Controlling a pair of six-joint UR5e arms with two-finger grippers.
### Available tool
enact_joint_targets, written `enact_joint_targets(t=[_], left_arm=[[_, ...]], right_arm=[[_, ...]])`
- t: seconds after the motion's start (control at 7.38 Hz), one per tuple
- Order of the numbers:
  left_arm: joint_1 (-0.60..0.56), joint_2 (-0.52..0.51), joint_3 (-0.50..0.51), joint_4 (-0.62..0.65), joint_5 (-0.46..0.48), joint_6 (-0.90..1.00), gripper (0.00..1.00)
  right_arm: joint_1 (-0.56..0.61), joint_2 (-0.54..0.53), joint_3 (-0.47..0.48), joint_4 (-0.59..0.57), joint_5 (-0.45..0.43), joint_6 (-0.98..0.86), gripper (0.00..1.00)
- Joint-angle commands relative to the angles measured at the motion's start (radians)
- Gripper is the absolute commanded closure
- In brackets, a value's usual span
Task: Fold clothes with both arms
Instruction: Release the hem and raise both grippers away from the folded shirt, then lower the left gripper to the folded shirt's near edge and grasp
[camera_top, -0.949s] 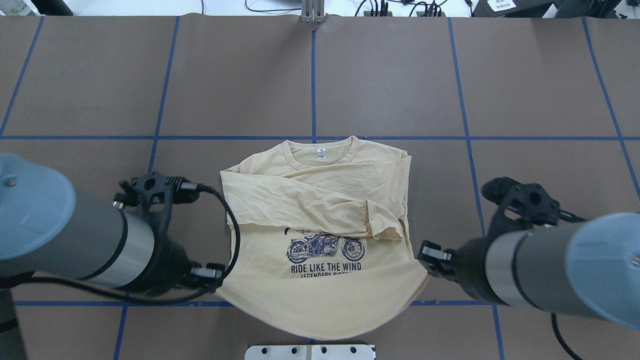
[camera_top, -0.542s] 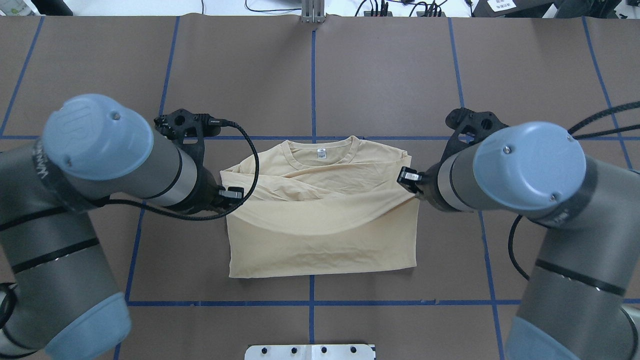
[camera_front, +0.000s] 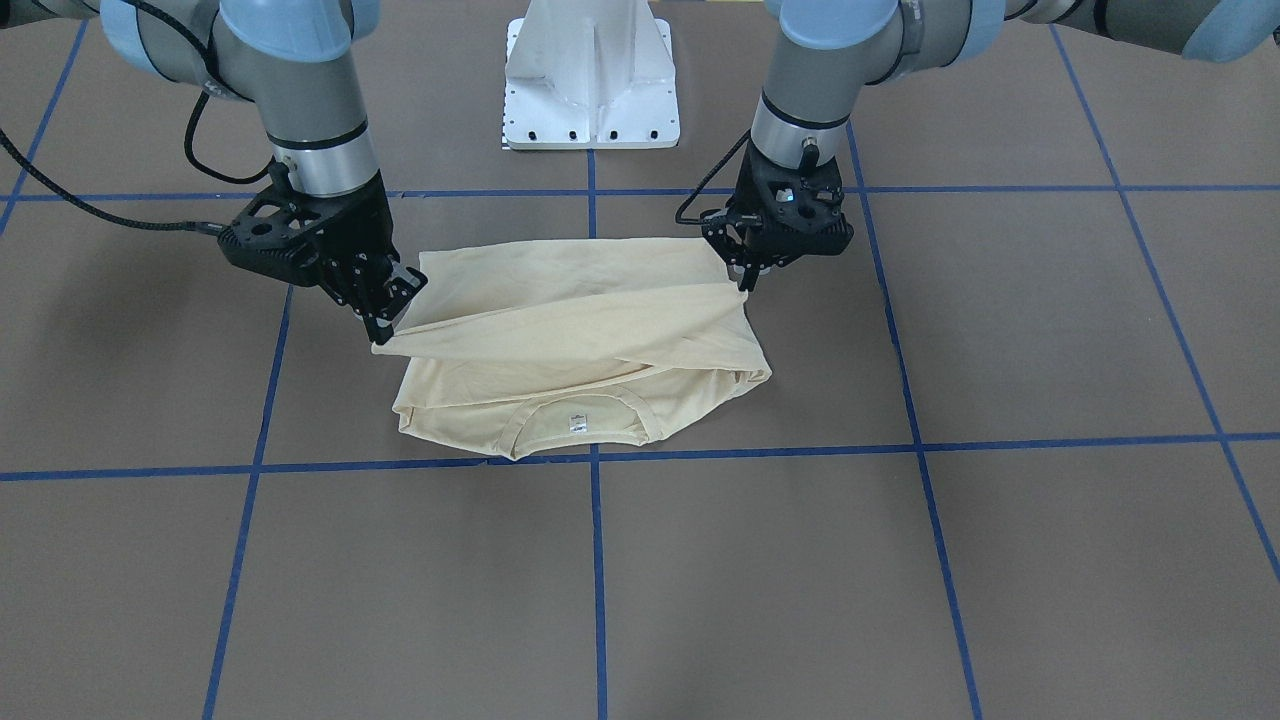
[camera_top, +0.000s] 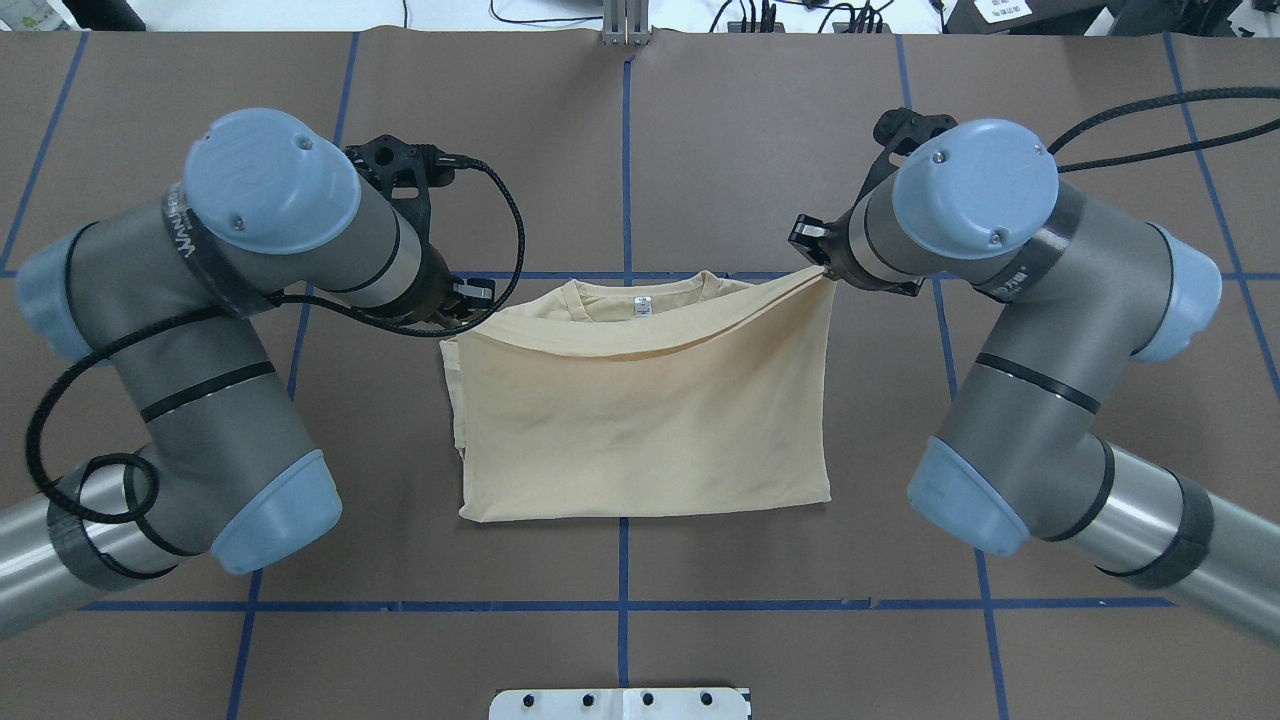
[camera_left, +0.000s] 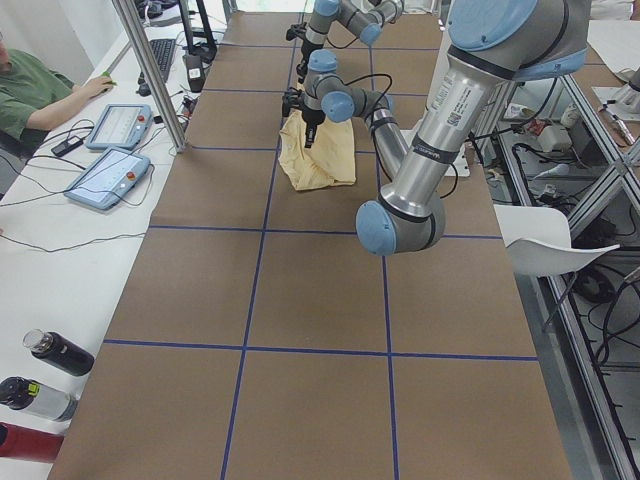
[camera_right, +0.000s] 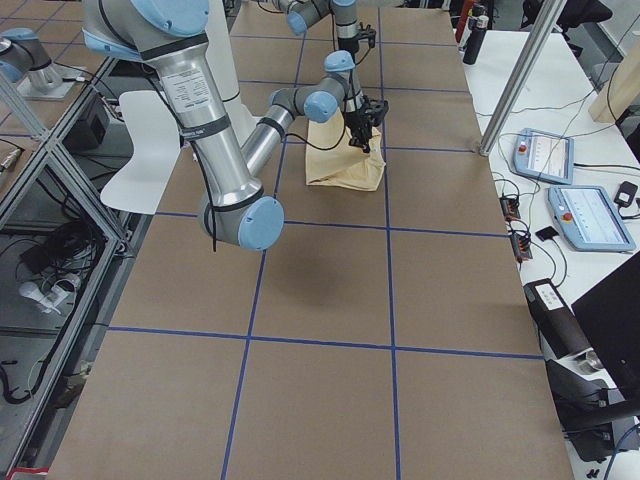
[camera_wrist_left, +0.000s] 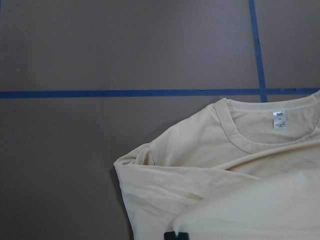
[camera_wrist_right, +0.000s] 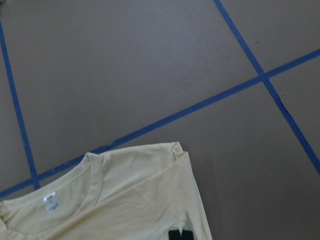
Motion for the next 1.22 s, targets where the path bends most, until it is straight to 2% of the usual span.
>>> enact_joint_targets(t=[0.0,0.14,0.27,0.54,0.68,0.81,1.08], left_arm=[[-0.008,-0.017,0.163,-0.138,0.052,0.002,1.00],[-0.008,-0.012,0.223,-0.211,0.058,0.011,0.02],[-0.012,-0.005,0.231,-0.258,0.064,0.056,0.00],[-0.006,0.026,0.172,-0.260,0.055,0.097,0.00],[0.018,0.101,0.081,-0.264,0.026,0.091,0.00],[0.081,0.153,-0.002,-0.263,0.000,0.074,0.00],[0.219,0.186,-0.005,-0.275,0.009,-0.035,0.01]], right_arm=[[0.027,0.059,-0.183,0.090,-0.002,-0.039,1.00],[0.029,0.067,-0.299,0.206,-0.004,-0.042,0.10],[0.044,0.068,-0.355,0.300,0.002,-0.066,0.00],[0.102,0.050,-0.349,0.309,0.103,-0.157,0.00],[0.136,0.029,-0.346,0.310,0.157,-0.216,0.00],[0.148,0.018,-0.346,0.312,0.163,-0.237,0.00],[0.150,0.016,-0.346,0.312,0.163,-0.237,0.00]])
